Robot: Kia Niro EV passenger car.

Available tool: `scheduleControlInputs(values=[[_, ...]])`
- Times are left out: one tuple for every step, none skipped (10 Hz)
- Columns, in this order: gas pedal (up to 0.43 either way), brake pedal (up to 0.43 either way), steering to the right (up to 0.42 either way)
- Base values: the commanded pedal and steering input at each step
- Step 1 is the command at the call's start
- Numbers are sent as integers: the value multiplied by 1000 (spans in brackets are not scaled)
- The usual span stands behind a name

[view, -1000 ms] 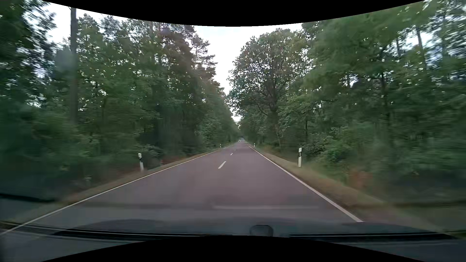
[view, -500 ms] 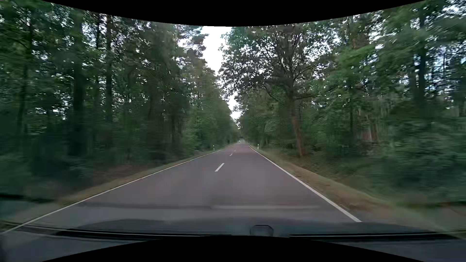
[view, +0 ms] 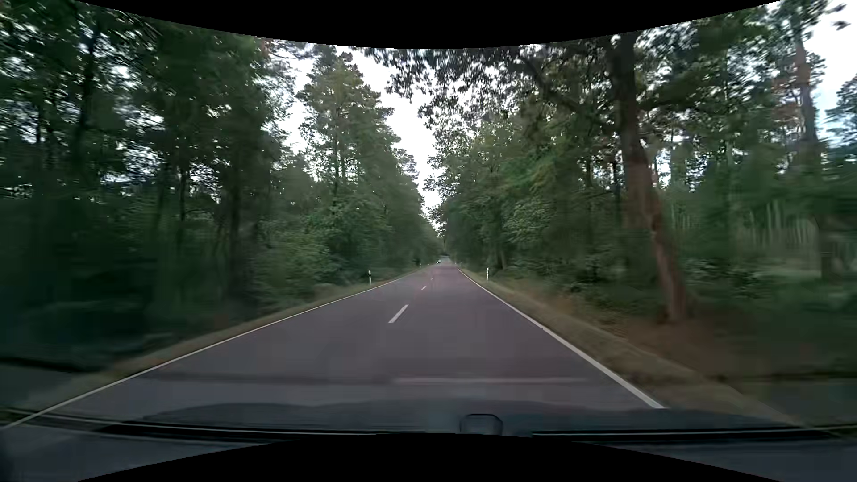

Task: Follow the waypoints while adhering to traffic rules and regulations

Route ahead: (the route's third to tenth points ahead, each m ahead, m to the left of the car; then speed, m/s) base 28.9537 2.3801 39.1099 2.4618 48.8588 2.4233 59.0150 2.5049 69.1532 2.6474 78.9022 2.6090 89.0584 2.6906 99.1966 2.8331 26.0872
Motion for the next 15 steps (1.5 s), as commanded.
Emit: scheduleControlInputs(values=[[79,0,-3],[79,0,-3],[79,0,-3],[79,0,-3],[79,0,-3],[79,0,-3],[79,0,-3],[79,0,-3],[118,0,-3],[118,0,-3],[118,0,-3],[118,0,-3],[118,0,-3],[118,0,-3],[118,0,-3]])
